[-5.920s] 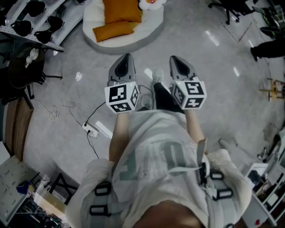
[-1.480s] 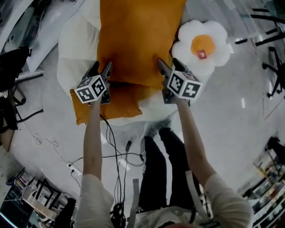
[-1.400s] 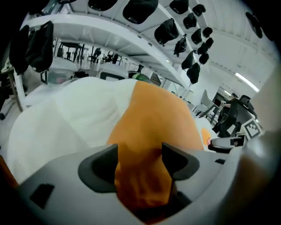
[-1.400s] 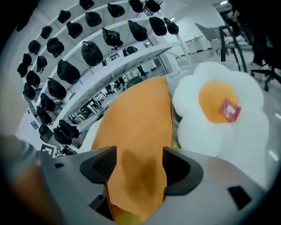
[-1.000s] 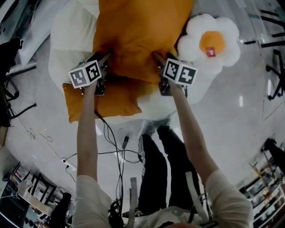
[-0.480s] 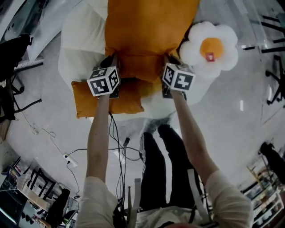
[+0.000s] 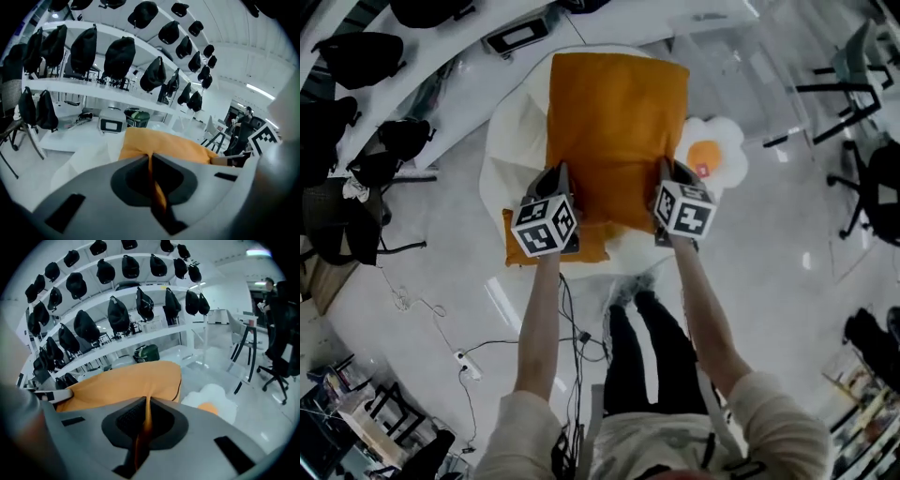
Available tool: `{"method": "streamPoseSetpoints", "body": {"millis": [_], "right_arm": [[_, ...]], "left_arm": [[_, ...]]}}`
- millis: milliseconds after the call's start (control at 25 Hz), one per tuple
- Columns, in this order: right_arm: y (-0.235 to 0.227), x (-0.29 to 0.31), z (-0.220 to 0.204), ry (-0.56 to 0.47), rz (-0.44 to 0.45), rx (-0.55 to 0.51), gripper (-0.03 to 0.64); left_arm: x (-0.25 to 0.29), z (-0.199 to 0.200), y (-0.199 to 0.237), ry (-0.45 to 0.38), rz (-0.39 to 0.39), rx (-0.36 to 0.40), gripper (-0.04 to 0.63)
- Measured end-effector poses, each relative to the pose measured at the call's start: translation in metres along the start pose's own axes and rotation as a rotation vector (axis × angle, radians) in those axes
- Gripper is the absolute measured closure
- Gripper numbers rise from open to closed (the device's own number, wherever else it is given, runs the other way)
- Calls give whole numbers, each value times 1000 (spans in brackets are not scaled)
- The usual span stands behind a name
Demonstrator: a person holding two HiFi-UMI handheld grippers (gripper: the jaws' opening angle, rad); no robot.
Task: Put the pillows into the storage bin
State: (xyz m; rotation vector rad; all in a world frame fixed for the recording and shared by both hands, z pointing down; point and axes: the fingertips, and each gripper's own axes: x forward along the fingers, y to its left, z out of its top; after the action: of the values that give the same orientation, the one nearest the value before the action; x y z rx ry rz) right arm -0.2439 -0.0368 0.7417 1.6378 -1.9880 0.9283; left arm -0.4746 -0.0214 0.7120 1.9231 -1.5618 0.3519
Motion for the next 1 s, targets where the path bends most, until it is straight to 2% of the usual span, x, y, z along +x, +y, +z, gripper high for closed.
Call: {"method": "streamPoseSetpoints", "body": {"millis": [160, 360, 640, 800, 1000], "right_arm": [[26, -89, 62, -85, 13, -67, 604], [69, -207, 125, -214, 81, -120, 604], [95, -352, 141, -369, 93, -137, 604], [100, -392, 141, -442, 99, -145, 604], [95, -409, 144, -491, 40, -185, 604]], "left_arm": [[-85, 62, -38, -76, -7, -1, 584], [-202, 126, -72, -205, 10, -4, 584], [-331, 156, -123, -352, -24, 73, 584], [-367, 162, -139, -415, -57, 112, 584], [-364, 155, -145, -433, -137, 85, 584]]}}
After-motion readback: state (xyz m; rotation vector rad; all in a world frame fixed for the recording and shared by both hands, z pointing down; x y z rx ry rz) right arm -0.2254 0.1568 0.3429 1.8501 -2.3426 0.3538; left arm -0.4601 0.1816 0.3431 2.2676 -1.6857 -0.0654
